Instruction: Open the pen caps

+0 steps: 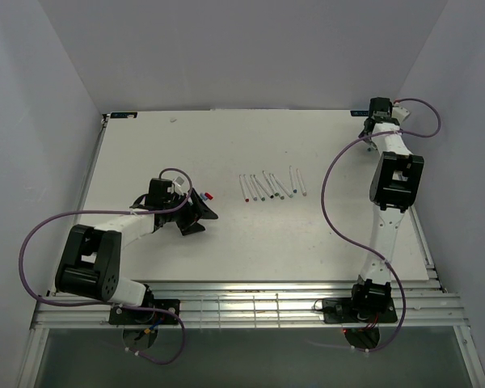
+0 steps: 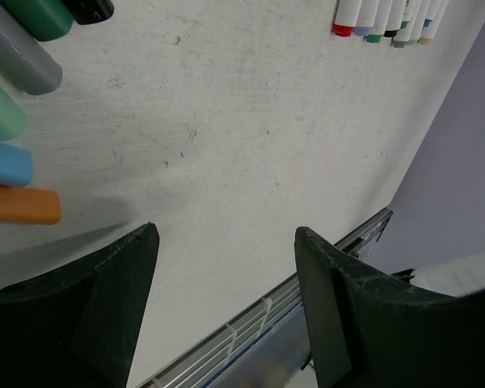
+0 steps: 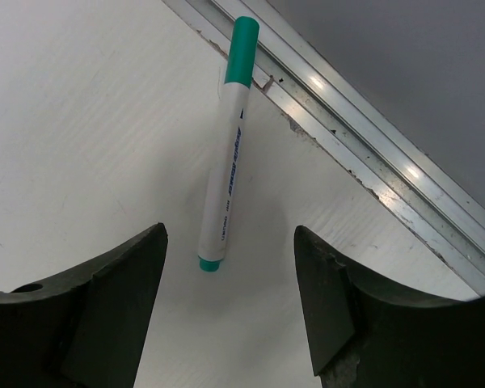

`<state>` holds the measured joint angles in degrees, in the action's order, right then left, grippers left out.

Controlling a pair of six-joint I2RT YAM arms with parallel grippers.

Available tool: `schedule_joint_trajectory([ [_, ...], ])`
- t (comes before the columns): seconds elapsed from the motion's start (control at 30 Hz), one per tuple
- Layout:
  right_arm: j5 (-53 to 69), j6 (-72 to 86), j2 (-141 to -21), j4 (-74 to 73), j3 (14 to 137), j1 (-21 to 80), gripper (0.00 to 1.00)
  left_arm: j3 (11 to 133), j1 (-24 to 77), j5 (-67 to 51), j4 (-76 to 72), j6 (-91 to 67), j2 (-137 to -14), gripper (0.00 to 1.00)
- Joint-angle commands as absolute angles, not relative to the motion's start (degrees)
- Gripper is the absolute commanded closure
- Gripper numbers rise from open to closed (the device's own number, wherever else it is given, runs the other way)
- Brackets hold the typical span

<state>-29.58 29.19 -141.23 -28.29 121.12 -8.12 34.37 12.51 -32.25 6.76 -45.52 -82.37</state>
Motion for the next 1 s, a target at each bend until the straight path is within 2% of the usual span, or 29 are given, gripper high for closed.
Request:
schedule_joint_trajectory([
  [0.0,-30.85,29.27,-143.08,-26.72,124.10,-8.00,0.30,35.16,12.83,-33.66,4.84,-45.79,-82.79,0.21],
  [0.43,-31.11,27.42,-146.16,-26.72,126.38,-8.09,0.35,34.54,12.75,-34.54,4.04,-46.32,-83.76,0.21],
  [0.77,-30.76,27.42,-146.95,-26.72,126.47,-8.09,0.46,34.19,12.74,-34.98,3.25,-46.85,-83.58,0.21],
  [0.97,-30.41,27.33,-147.39,-26.72,126.21,-8.09,0.60,33.84,12.74,-34.98,3.25,-46.85,-83.50,0.22],
])
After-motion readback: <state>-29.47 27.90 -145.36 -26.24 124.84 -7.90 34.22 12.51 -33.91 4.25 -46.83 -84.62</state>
